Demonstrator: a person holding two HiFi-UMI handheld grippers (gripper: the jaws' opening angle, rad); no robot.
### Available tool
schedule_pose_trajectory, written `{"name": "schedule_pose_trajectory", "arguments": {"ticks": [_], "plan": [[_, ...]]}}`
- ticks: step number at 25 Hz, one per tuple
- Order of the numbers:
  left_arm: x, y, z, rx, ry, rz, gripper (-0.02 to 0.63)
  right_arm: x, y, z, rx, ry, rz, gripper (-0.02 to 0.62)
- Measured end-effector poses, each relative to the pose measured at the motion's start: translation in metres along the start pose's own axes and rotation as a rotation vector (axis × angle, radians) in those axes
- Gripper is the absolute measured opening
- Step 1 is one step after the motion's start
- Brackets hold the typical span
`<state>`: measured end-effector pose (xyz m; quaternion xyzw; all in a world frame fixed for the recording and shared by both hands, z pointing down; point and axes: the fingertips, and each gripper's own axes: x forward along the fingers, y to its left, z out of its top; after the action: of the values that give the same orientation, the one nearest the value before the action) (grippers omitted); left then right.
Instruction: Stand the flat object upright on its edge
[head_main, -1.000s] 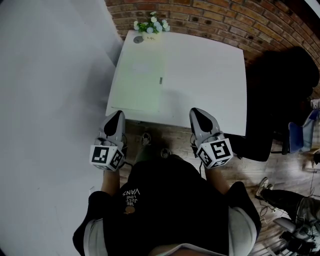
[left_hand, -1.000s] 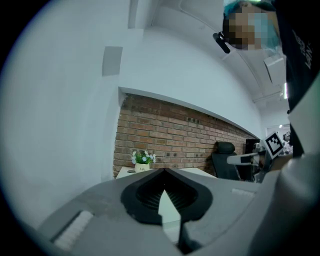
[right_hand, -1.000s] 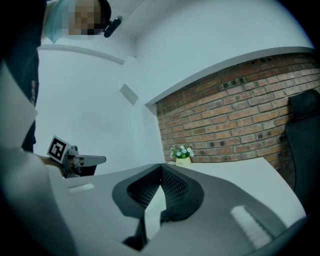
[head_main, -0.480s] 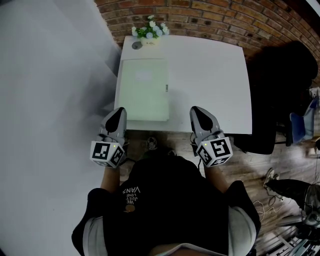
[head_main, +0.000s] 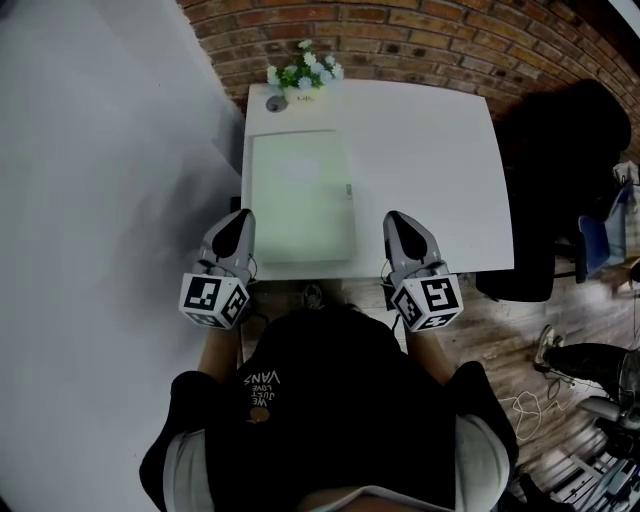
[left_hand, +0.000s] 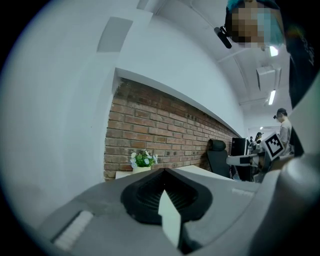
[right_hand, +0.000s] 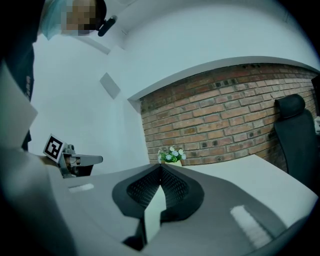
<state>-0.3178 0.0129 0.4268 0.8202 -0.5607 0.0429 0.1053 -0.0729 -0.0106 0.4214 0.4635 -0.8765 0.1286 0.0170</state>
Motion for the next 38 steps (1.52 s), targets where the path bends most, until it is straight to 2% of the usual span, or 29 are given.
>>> {"name": "schedule_pose_trajectory", "arguments": {"ticks": [8, 17, 24, 29, 31, 35, 38], "plan": [[0.014, 0.029, -0.005, -0.008, 0.027, -0.067, 0.0, 0.02, 0.011, -0.004, 0.011, -0.005, -0.062, 0.002], [0.026, 0.048, -0.014, -0.018, 0.066, -0.096, 0.0, 0.035, 0.011, -0.015, 0.026, 0.031, -0.102, 0.002], [0.043, 0.059, -0.022, -0.019, 0.056, -0.051, 0.0, 0.046, -0.004, -0.021, 0.026, 0.037, -0.108, 0.002], [0.055, 0.064, -0.039, -0.053, 0.109, -0.043, 0.0, 0.059, -0.014, -0.034, 0.04, 0.084, -0.091, 0.008], [0.059, 0.066, -0.048, -0.07, 0.136, -0.044, 0.011, 0.066, -0.016, -0.041, 0.059, 0.107, -0.077, 0.058], [0.066, 0.07, -0.064, -0.104, 0.186, -0.04, 0.012, 0.077, -0.018, -0.056, 0.072, 0.159, -0.056, 0.065], [0.069, 0.072, -0.074, -0.124, 0.221, -0.041, 0.045, 0.084, -0.02, -0.067, 0.09, 0.2, -0.042, 0.13]]}}
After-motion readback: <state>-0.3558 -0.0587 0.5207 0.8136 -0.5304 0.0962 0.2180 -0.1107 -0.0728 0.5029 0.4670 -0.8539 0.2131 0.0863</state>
